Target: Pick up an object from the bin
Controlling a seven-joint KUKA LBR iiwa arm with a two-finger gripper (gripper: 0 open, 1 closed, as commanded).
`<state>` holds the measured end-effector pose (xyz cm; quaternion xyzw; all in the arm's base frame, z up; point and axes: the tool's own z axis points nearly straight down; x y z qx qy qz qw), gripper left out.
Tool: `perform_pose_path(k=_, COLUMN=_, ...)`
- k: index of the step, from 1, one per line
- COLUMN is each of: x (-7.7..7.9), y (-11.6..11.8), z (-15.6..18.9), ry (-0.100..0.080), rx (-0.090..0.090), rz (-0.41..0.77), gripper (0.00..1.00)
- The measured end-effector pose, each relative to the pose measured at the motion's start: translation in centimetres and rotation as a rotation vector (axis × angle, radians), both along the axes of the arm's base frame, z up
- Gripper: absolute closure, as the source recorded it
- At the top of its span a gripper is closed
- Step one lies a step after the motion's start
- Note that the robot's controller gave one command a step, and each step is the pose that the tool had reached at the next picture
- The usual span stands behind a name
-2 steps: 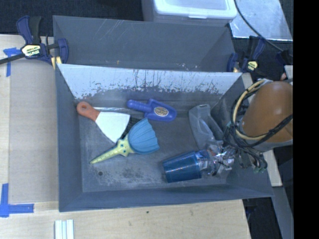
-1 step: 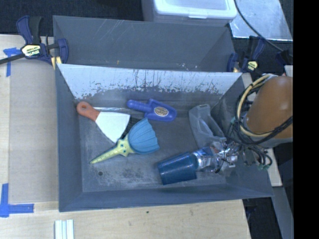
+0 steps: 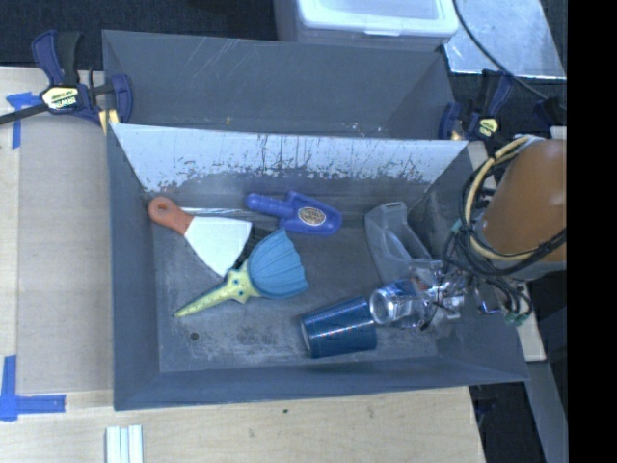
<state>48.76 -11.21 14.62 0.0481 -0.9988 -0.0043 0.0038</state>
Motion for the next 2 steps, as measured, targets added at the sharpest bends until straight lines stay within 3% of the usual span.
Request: perform_pose_path(k=2, x=0.0, y=0.0, z=3.4, ry=0.000, rx=0.000, rz=0.000, gripper=1.00)
